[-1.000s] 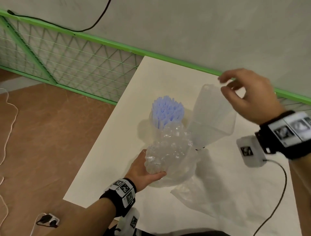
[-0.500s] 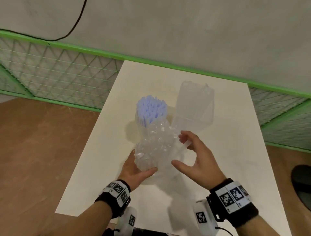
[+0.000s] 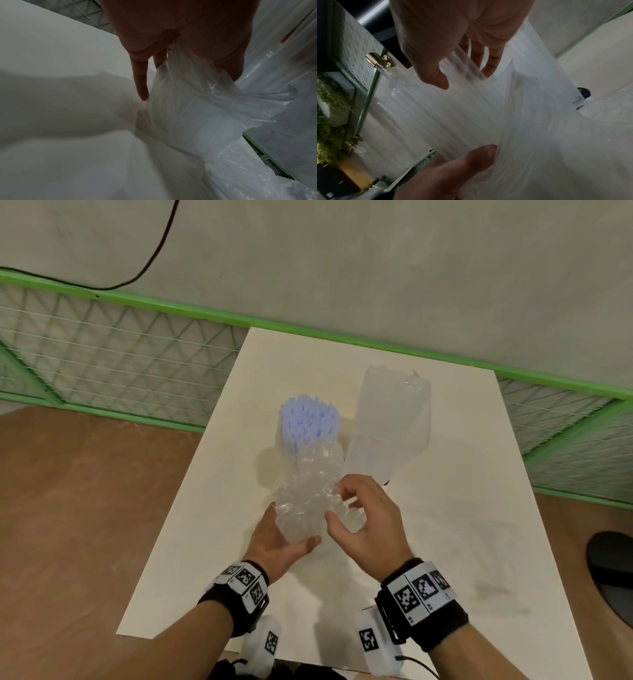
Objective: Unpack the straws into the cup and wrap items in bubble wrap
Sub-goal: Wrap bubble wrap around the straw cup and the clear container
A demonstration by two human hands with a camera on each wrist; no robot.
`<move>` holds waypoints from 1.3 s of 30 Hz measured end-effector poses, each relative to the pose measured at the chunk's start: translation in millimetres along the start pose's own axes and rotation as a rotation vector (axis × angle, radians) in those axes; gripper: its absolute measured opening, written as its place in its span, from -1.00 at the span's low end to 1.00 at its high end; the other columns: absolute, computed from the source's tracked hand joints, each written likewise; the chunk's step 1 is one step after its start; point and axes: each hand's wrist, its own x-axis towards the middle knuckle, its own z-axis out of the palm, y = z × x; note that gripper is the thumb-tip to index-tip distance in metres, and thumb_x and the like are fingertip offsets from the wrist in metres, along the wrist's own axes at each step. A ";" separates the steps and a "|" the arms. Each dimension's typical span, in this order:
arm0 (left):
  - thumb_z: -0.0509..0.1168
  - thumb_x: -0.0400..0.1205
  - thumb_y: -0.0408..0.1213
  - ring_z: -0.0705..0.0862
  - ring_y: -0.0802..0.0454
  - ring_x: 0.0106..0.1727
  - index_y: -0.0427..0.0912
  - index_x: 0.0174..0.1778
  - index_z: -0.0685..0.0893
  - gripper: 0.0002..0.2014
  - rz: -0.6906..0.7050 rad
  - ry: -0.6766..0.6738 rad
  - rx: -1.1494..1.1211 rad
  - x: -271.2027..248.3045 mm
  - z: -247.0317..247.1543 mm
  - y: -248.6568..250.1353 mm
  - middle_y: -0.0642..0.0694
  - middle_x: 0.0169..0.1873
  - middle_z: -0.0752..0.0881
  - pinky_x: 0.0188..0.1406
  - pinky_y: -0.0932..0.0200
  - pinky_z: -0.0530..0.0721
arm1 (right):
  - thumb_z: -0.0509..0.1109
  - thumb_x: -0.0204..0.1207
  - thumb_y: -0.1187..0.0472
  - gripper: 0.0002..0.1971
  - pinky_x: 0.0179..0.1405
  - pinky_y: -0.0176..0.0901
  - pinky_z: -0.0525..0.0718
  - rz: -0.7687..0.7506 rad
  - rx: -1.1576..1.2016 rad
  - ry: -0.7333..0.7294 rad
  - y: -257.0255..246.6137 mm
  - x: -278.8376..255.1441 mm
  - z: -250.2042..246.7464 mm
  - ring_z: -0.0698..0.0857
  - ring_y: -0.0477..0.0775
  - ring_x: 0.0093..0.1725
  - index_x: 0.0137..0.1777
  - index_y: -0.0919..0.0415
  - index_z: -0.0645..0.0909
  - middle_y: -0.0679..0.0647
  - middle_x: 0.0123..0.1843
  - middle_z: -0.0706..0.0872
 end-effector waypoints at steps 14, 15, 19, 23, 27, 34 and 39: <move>0.68 0.26 -0.01 0.75 0.16 0.19 0.05 0.38 0.57 -0.24 0.010 0.041 0.031 0.3 -1.1 -0.3 0.09 0.15 0.79 0.32 -0.10 0.68 | 0.62 0.40 0.28 -0.80 0.07 -0.50 0.51 -0.029 -0.008 0.065 -9.6 -4.5 13.5 0.64 -0.26 0.03 -0.03 0.18 0.69 -0.09 -0.04 0.70; 0.68 0.25 0.01 0.76 0.14 0.19 0.04 0.37 0.57 -0.24 0.007 0.043 0.027 0.4 -1.1 -1.1 0.08 0.15 0.80 0.32 -0.11 0.68 | 0.61 0.42 0.28 -0.81 0.06 -0.53 0.50 -0.016 -0.003 0.075 -9.9 -5.4 13.4 0.64 -0.31 0.02 -0.02 0.18 0.69 -0.11 -0.05 0.72; 0.66 0.21 0.13 0.77 0.16 0.16 0.07 0.36 0.59 -0.22 -0.002 0.052 0.070 1.2 -2.3 -4.1 0.10 0.11 0.81 0.31 -0.08 0.70 | 0.54 0.50 0.25 -0.85 -0.01 -0.57 0.51 0.048 0.014 0.082 -7.0 -5.7 12.5 0.66 -0.34 -0.04 0.03 0.18 0.69 -0.18 -0.10 0.75; 0.66 0.20 0.14 0.77 0.19 0.13 0.09 0.33 0.60 -0.23 -0.005 0.063 0.091 2.1 -2.3 -5.7 0.12 0.08 0.81 0.30 -0.07 0.70 | 0.46 0.55 0.29 -0.88 -0.04 -0.50 0.52 0.101 0.045 0.058 -5.3 -4.6 13.1 0.67 -0.21 -0.05 0.03 0.16 0.61 -0.17 -0.12 0.71; 0.66 0.21 0.12 0.77 0.14 0.14 0.10 0.30 0.61 -0.26 0.005 0.064 0.110 3.7 -2.7 -7.7 0.11 0.08 0.81 0.27 -0.09 0.72 | 0.32 0.56 0.29 -0.85 0.02 -0.54 0.47 0.007 -0.037 0.101 -4.4 -4.5 15.4 0.59 -0.24 0.00 0.11 0.18 0.60 -0.04 -0.06 0.63; 0.66 0.22 0.09 0.79 0.14 0.07 0.02 0.27 0.64 -0.31 0.014 0.070 0.104 1.9 -1.9 -5.6 0.05 0.03 0.83 0.21 -0.08 0.75 | 0.52 0.50 0.23 -0.89 -0.14 -0.29 0.64 -0.055 -0.084 0.125 -1.4 -8.2 9.1 0.70 -0.20 -0.14 -0.05 0.07 0.65 -0.13 -0.16 0.75; 0.68 0.21 0.06 0.79 0.17 0.11 0.04 0.29 0.64 -0.28 -0.022 0.070 0.083 2.0 -2.3 -6.5 0.08 0.06 0.82 0.26 -0.04 0.73 | 0.63 0.39 0.22 -0.86 -0.14 -0.55 0.58 -0.036 -0.075 0.219 -11.3 7.5 -10.1 0.70 -0.26 -0.23 -0.11 0.18 0.75 -0.14 -0.23 0.78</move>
